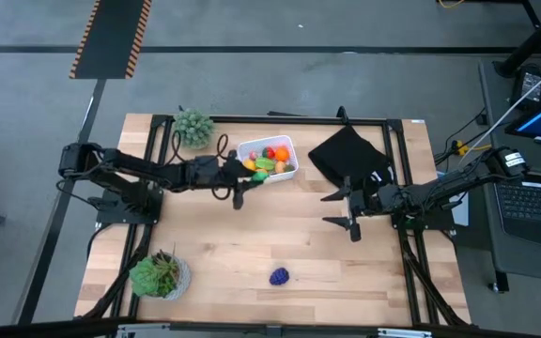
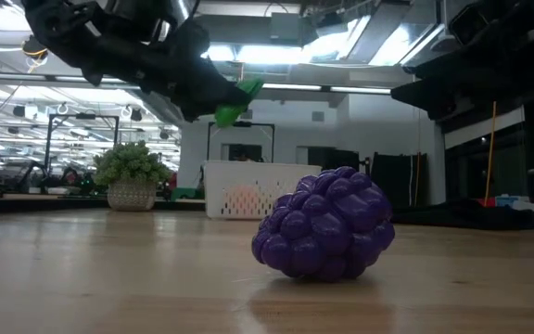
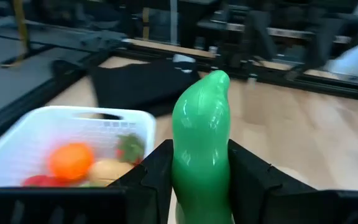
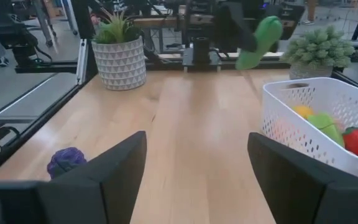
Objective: Pick and placing Produce into tupperware
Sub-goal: Put the peas into the white bin, then put the grapes into the white bin
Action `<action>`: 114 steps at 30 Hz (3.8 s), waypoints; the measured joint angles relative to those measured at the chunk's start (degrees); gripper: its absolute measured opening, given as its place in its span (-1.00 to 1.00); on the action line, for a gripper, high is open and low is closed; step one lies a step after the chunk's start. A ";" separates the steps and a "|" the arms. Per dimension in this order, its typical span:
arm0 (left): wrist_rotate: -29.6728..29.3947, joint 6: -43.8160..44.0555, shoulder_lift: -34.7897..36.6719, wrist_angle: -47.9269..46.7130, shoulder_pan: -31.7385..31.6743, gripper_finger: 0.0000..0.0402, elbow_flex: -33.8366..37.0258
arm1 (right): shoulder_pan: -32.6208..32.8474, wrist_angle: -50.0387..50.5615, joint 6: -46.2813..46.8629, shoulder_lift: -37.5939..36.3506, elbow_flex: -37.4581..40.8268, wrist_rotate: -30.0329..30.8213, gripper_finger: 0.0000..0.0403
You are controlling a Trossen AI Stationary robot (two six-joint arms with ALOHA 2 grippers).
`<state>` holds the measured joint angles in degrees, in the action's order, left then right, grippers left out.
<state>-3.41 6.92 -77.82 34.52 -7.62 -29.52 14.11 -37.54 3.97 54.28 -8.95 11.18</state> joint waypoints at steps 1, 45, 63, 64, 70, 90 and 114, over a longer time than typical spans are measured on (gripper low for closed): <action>-1.13 -0.02 0.00 0.00 -0.34 -0.45 0.00 | -0.02 0.00 -0.17 0.00 0.00 0.12 0.40; 0.14 -14.83 -7.80 -59.85 -13.62 -0.46 -35.53 | -7.48 -3.45 -5.75 0.00 0.00 8.72 0.40; 0.57 -16.59 -22.07 -57.43 -16.90 -0.42 -38.01 | -7.48 -3.17 -5.75 0.00 0.00 8.70 0.40; -0.04 -16.63 -22.62 -57.27 -17.14 -0.41 -38.01 | -7.48 -3.17 -5.75 0.00 0.00 8.70 0.40; -2.92 -17.63 -23.78 -57.23 -18.47 -0.42 -38.01 | -7.48 -3.15 -5.77 0.00 0.00 8.70 0.40; -3.59 -18.14 -23.78 -57.16 -18.07 -0.15 -38.01 | -7.48 -3.08 -5.77 0.00 0.00 8.70 0.40; -3.53 -13.75 2.35 -40.16 -2.53 -0.34 -16.25 | -7.45 -0.07 -3.90 0.44 -0.07 8.57 0.40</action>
<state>-6.94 -6.83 -75.47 -5.64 -10.15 -45.77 6.66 -37.61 0.07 54.72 -9.02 19.75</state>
